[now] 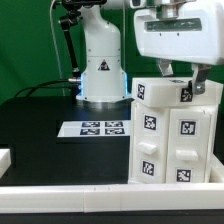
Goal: Assemble cabinet
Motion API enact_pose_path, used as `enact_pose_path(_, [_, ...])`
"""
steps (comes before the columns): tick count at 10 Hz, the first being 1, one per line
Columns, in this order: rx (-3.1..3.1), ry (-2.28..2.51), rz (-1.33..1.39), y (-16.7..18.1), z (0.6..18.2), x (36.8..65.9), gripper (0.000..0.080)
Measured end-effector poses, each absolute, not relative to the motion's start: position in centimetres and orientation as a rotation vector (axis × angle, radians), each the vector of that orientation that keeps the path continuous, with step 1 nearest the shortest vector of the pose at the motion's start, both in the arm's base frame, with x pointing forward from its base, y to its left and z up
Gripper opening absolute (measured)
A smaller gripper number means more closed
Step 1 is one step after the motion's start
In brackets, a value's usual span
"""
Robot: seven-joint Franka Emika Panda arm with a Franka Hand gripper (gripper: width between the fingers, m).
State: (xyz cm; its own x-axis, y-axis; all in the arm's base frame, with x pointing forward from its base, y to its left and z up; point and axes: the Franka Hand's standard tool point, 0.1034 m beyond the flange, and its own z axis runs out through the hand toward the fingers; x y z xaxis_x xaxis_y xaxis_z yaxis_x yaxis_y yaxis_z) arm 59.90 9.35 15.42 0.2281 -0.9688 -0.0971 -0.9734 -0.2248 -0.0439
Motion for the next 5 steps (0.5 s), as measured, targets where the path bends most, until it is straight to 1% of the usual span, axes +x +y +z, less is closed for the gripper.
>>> enact_pose_path(5, [-2.057, 2.198, 0.111, 9.87, 15.52, 60.16, 0.0566])
